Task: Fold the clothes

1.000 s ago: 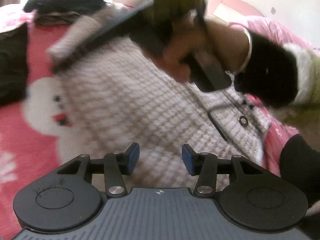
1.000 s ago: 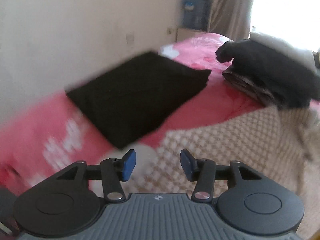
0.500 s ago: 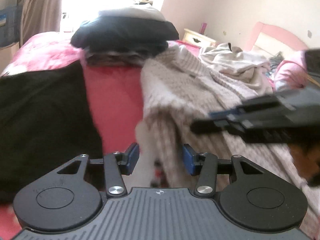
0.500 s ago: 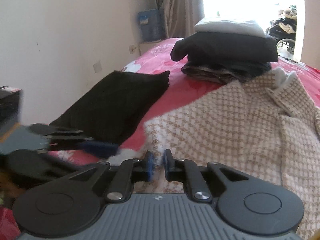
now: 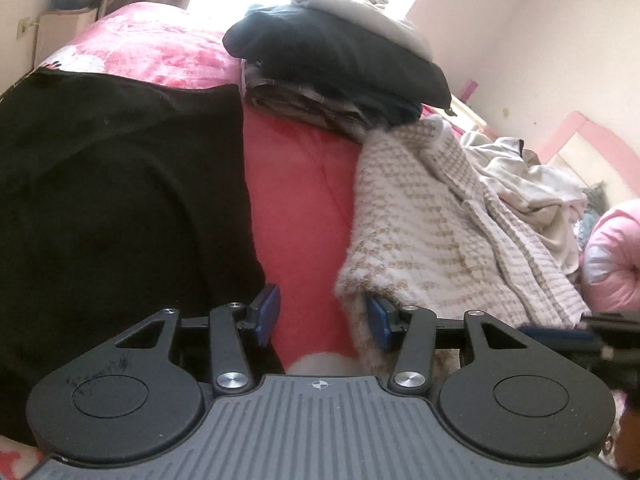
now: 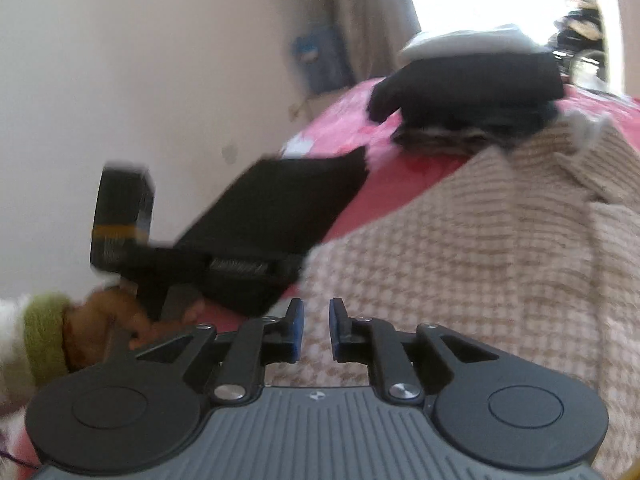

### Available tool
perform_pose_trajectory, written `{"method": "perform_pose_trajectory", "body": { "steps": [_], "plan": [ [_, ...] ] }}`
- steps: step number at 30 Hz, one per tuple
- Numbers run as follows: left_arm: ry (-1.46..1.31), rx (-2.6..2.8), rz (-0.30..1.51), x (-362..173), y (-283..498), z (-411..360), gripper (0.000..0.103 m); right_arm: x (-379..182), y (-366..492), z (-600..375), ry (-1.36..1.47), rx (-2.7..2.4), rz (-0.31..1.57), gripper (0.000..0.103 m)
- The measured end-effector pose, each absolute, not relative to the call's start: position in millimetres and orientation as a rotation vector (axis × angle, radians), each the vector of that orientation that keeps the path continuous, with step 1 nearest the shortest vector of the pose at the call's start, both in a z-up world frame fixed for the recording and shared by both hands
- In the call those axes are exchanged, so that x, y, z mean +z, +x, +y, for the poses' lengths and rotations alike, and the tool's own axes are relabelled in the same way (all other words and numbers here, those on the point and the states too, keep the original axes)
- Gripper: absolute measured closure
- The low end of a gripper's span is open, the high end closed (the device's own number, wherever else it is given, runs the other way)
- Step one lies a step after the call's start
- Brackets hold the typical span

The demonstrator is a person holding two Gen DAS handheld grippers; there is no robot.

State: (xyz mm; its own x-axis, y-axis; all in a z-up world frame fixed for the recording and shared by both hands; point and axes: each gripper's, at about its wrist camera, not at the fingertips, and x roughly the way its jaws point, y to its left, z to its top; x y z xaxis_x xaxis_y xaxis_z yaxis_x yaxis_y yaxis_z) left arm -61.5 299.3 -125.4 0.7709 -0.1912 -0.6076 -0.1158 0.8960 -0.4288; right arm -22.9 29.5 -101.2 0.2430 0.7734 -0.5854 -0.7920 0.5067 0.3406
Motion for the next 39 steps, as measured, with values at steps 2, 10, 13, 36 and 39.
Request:
{"method": "perform_pose_trajectory", "body": {
  "steps": [2, 10, 13, 36, 39],
  "plan": [
    [-0.475, -0.043, 0.705, -124, -61, 304, 0.056, -108, -12, 20, -0.023, 0.996, 0.827, 0.088],
    [-0.452, -0.005, 0.647, -87, -84, 322, 0.057, -108, -5, -8, -0.117, 0.929, 0.886, 0.085],
    [-0.391, -0.085, 0.649, -81, -73, 299, 0.057, -94, -16, -18, -0.085, 1.042, 0.910, 0.085],
    [-0.108, -0.044, 0.755, -88, -56, 258, 0.052, -78, -103, -141, -0.079, 1.038, 1.041, 0.073],
    [-0.102, -0.060, 0.720, -69, -46, 256, 0.052, -54, -58, -157, 0.079, 0.975, 0.965, 0.067]
  ]
}}
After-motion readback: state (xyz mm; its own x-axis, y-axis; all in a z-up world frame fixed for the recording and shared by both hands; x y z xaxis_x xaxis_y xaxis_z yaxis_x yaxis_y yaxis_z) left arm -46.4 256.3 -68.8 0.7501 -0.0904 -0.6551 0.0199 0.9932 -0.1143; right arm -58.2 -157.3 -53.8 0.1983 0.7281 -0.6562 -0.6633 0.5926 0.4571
